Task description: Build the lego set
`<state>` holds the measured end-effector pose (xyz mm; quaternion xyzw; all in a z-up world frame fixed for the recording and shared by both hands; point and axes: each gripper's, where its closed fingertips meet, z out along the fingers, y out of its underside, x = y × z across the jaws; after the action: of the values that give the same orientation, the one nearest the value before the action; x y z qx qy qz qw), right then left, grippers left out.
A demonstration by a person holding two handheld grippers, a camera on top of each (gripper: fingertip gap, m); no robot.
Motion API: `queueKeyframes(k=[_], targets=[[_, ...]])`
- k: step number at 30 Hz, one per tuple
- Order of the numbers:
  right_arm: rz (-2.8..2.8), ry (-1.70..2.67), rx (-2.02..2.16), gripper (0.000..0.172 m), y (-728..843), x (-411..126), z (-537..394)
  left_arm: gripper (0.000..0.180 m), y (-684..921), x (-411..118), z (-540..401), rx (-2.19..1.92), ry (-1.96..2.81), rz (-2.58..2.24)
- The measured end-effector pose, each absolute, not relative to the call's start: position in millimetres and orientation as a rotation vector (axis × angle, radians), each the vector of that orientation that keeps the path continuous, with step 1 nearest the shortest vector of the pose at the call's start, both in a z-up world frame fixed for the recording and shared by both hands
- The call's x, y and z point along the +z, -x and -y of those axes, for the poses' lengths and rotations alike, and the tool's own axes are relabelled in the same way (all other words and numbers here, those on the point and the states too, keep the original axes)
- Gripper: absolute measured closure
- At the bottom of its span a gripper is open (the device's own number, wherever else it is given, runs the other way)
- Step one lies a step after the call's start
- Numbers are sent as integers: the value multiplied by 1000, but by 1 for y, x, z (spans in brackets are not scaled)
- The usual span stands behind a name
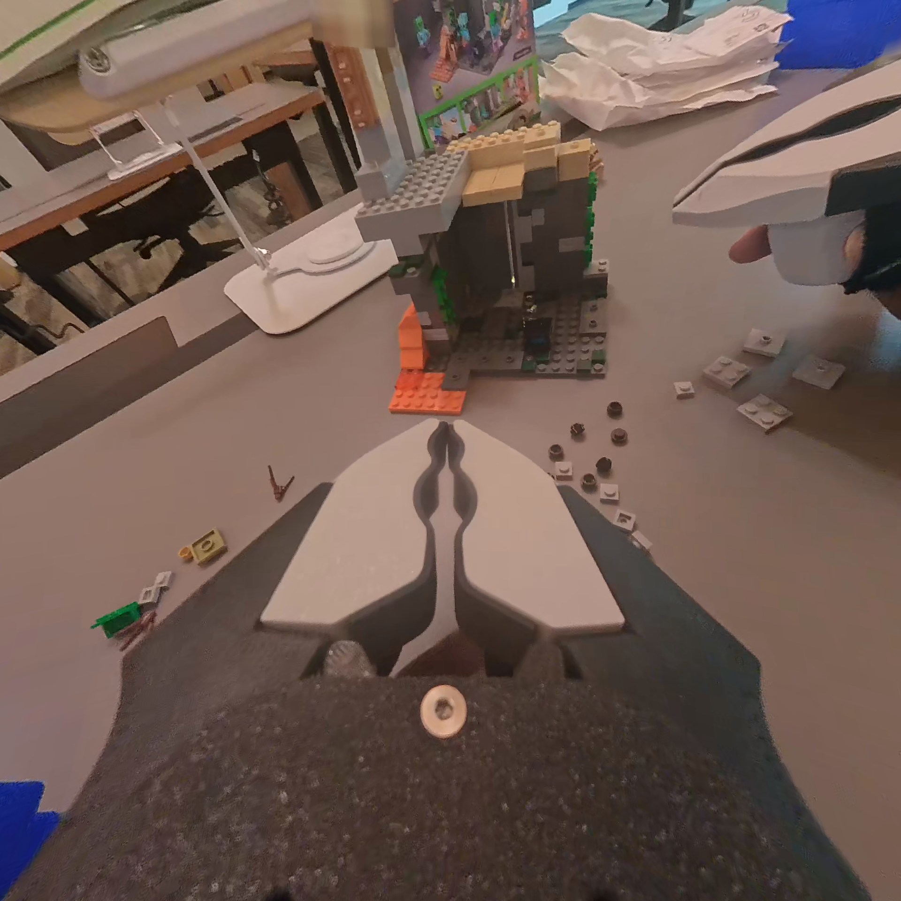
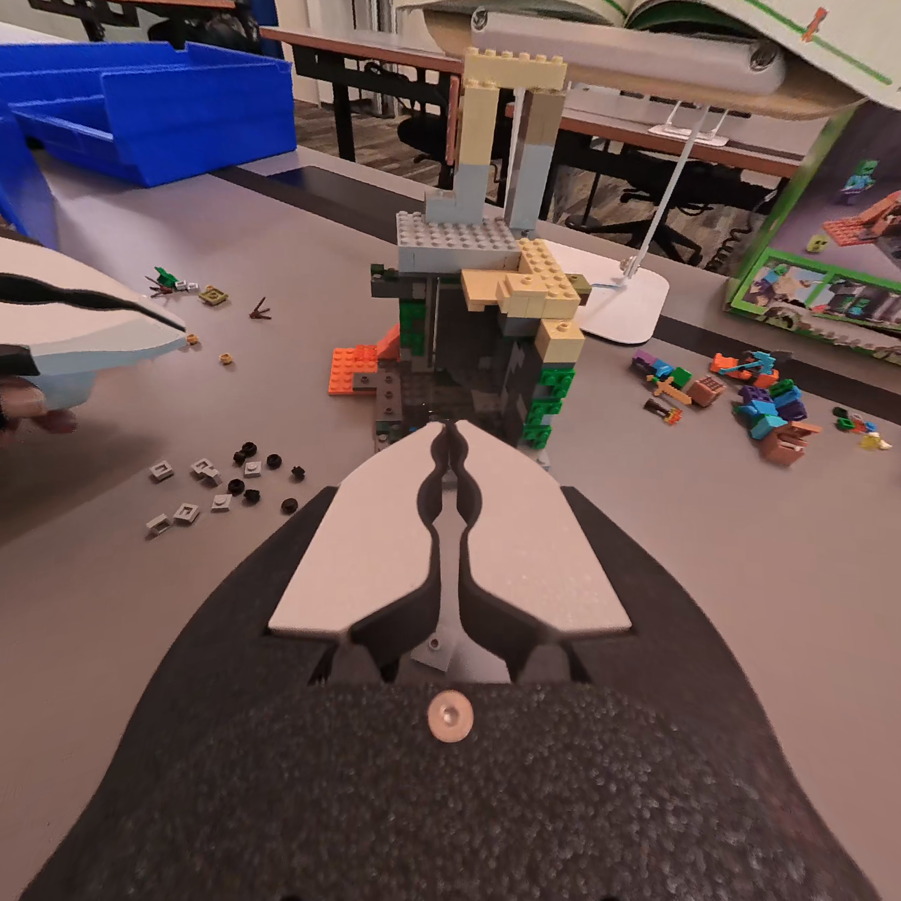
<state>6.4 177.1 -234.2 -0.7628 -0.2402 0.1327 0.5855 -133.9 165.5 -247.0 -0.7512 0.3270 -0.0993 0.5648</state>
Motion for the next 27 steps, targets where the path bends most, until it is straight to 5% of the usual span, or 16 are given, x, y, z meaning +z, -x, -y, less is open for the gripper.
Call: queueKeyframes(k=[12, 27], targets=[[476, 1680, 260, 172, -23, -205, -168, 180, 143, -198, -180, -214, 1688, -475], [553, 1722, 274, 172, -27, -194, -45, 180, 115, -197, -41, -430, 1706, -443]])
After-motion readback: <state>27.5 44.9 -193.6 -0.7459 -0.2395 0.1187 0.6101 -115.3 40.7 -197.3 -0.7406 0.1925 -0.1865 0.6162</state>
